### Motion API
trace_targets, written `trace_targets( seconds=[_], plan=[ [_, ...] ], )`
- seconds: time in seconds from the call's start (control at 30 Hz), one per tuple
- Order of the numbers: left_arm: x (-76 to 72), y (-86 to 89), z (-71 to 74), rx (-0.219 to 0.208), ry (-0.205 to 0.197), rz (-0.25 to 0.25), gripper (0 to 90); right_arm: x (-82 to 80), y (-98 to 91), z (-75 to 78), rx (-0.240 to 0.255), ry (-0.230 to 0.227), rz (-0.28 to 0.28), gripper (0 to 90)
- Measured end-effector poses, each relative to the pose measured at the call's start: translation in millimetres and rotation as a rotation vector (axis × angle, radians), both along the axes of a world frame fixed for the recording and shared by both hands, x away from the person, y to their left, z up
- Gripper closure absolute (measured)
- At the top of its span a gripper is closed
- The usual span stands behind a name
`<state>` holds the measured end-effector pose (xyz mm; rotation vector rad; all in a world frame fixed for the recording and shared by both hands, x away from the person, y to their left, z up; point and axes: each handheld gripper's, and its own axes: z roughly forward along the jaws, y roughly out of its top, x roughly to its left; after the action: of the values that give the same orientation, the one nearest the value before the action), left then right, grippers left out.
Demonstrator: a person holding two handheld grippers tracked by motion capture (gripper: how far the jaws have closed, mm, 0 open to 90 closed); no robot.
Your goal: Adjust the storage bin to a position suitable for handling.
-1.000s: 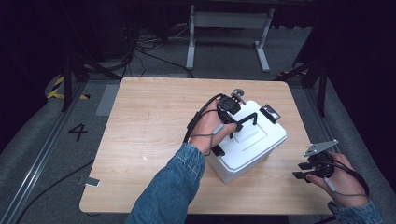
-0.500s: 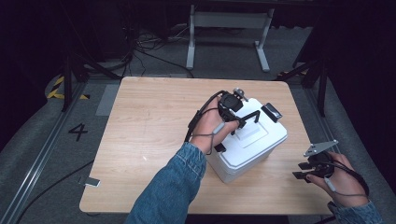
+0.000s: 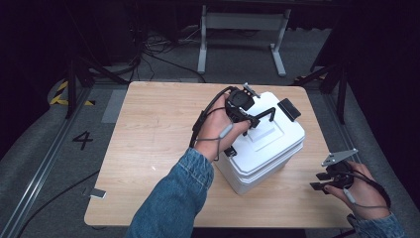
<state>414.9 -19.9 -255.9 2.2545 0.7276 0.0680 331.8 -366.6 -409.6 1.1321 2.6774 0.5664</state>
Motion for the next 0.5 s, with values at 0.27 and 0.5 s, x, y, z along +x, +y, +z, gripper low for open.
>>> trace_targets(
  seconds=[0.27, 0.5],
  plan=[
    [-5.9, 25.3, 15.8, -0.01, -0.014, 0.022, 84.2, 0.7, 2.1, -2.1, -0.003, 0.009, 0.003, 55.4],
    [-8.2, 53.0, 23.9, -0.02, -0.026, 0.064, 84.2, 1.6, 2.0, -3.8, -0.005, 0.014, 0.004, 55.4]
  ],
)
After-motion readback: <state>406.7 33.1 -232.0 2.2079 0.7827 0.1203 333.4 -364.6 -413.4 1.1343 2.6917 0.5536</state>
